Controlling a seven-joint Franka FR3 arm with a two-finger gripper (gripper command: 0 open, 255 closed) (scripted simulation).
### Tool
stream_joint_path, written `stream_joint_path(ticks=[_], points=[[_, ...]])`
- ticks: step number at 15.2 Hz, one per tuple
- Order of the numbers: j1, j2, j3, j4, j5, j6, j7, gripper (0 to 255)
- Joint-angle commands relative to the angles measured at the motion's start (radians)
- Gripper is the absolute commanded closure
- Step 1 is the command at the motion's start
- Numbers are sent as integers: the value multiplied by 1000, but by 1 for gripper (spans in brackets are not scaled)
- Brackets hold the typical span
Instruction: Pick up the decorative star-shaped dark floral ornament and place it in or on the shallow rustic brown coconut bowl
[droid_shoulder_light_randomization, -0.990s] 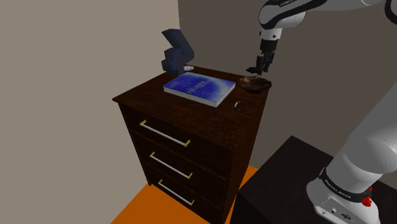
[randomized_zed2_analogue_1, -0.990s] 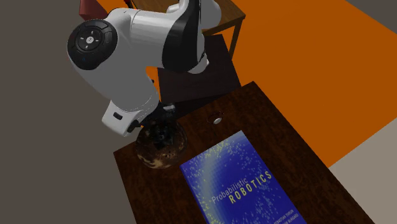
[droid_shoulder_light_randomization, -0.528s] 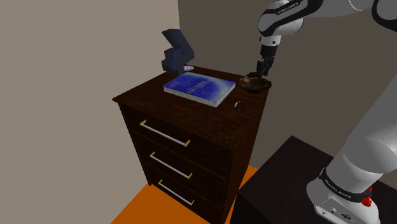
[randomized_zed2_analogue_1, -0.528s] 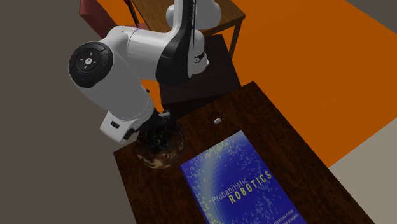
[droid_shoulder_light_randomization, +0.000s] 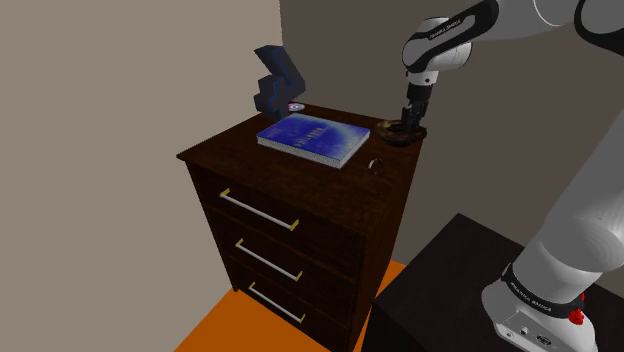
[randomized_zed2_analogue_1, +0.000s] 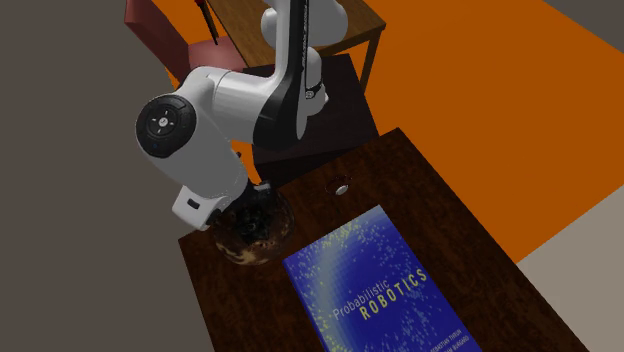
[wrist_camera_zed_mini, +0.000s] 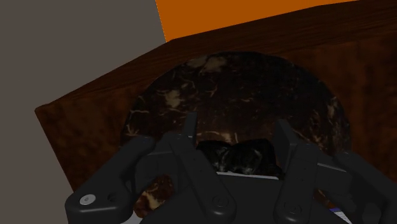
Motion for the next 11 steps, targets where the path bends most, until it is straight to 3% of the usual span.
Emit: stream_joint_path(ticks=[1, 7, 8, 11], points=[[-1, 1, -1, -5, 1, 7, -2, 255], [-1, 1, -1, -5, 1, 7, -2, 255], [-1, 1, -1, -5, 1, 7, -2, 0], [-1, 1, -1, -5, 1, 7, -2, 0]])
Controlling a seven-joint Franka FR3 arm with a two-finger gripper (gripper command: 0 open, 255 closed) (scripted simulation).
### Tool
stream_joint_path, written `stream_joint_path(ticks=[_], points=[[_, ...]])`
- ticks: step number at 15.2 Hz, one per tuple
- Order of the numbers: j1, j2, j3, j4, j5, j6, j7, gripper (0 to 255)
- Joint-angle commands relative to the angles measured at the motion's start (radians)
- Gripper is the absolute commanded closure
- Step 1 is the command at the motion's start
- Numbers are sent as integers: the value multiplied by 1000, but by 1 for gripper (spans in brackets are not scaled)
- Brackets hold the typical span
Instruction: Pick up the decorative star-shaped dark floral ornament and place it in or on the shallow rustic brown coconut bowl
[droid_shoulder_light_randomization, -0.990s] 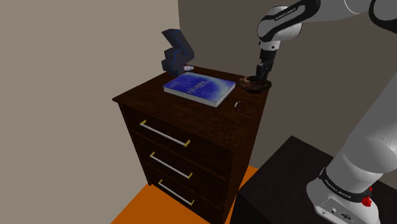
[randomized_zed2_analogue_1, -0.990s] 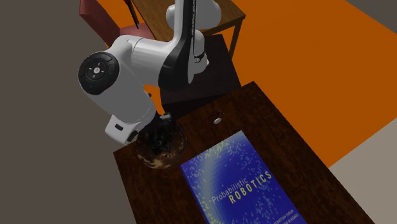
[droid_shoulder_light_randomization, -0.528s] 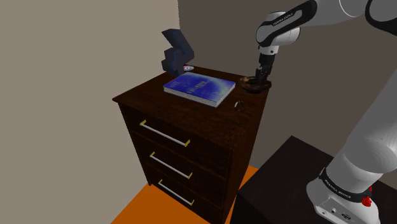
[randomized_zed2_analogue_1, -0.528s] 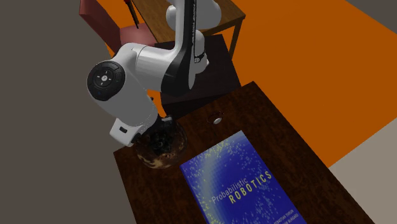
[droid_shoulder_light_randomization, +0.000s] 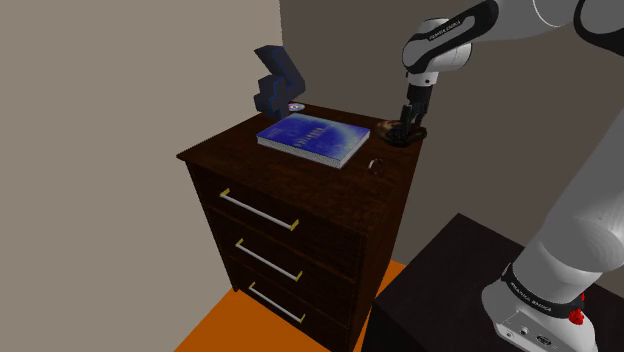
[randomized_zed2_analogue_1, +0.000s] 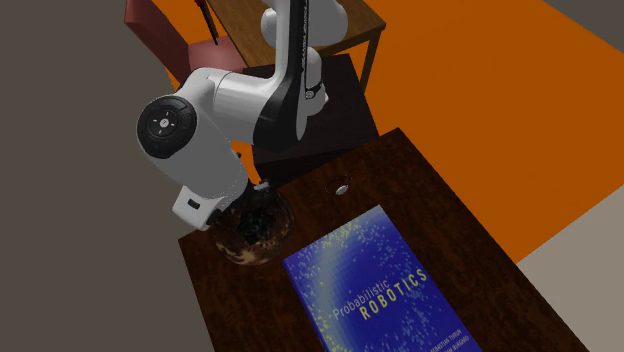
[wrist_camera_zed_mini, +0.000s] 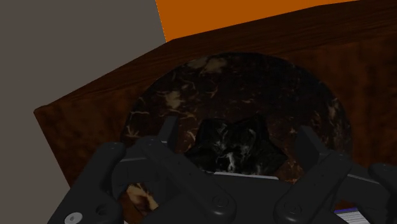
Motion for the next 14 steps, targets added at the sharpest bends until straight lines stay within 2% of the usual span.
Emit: stream_joint_path(ticks=[1, 2, 6, 14], points=[[0, 0, 0, 0, 0, 0, 0, 0], [0, 0, 0, 0, 0, 0, 0, 0], [1, -33, 0, 92, -13, -123, 10, 0], [1, -33, 0, 92, -13, -123, 10, 0]])
